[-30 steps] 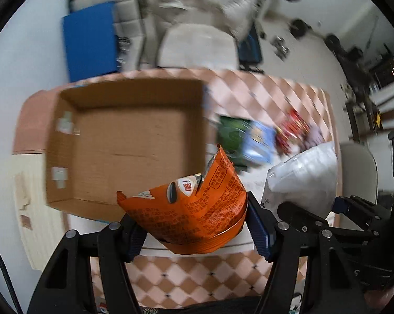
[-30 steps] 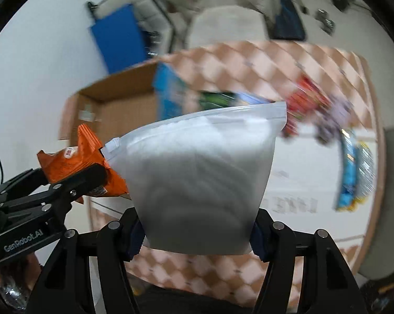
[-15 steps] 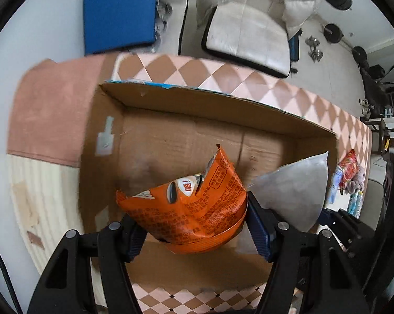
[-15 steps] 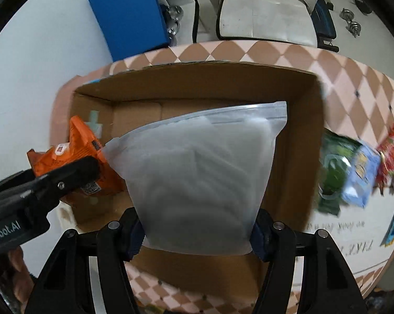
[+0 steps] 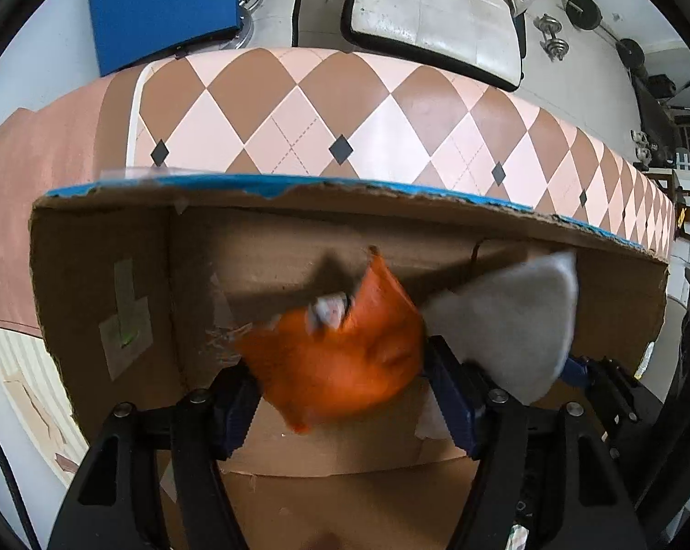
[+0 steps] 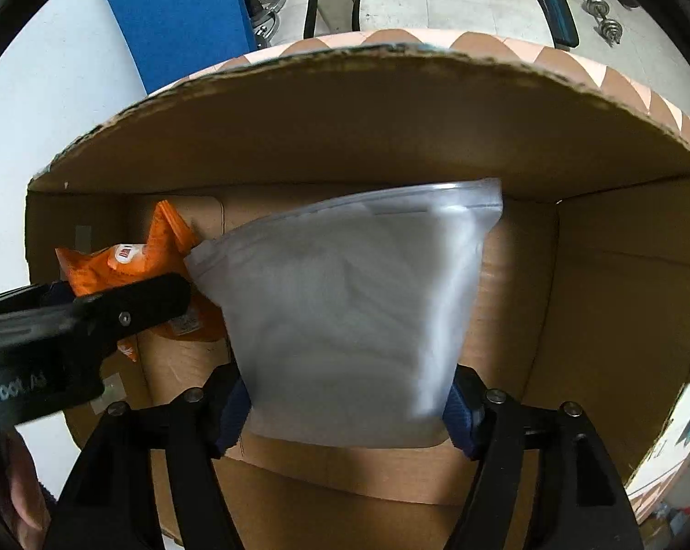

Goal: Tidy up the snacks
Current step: 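Carry both bags into the cardboard box and open both tools, then grasp the blue-white tissue pack with the right tool while the left tool grasps the green pack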

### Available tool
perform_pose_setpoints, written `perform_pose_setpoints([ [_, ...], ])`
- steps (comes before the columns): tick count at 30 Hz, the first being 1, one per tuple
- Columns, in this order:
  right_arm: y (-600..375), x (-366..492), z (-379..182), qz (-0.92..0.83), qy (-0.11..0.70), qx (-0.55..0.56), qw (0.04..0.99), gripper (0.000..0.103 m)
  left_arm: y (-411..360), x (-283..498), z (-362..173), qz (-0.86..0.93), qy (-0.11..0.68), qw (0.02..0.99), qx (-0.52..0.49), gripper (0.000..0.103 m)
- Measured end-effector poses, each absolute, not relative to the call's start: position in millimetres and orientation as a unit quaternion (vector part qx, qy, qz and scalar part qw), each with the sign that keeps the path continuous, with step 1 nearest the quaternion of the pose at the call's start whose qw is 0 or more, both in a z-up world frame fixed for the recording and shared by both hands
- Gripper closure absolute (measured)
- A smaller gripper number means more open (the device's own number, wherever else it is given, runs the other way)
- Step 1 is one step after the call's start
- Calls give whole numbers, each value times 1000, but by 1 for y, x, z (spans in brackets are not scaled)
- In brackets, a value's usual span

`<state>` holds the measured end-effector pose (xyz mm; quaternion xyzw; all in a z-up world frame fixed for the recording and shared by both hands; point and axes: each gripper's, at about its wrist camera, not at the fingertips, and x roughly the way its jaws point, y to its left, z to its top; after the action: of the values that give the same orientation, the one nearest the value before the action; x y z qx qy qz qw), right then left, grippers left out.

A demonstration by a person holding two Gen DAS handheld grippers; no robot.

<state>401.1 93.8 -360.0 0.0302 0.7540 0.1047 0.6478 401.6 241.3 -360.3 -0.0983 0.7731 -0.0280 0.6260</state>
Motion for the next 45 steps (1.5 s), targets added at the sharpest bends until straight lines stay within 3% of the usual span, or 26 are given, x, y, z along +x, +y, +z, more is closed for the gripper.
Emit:
perform_pose_setpoints([
  [1,95,401,-359,104,755,27,647,24,241,401,-358,-25,771,629,-94,33],
  [2,95,401,-357,103,754,26,649,20,241,401,-355,-22,768,634,-89,22],
  [4,95,401,-349,99,748,22,656,11,244,399,-345,-16,757,649,-76,15],
  [7,94,395,-334,93,741,13,665,9,246,392,-328,-11,741,669,-58,11],
  [10,94,385,-319,85,735,0,673,0,250,376,-310,-7,724,688,-59,3],
  [34,75,256,-223,86,661,8,745,0,245,246,-229,20,631,775,-42,1],
  [45,-34,251,-175,12,637,41,770,0,146,258,-179,3,587,809,21,1],
])
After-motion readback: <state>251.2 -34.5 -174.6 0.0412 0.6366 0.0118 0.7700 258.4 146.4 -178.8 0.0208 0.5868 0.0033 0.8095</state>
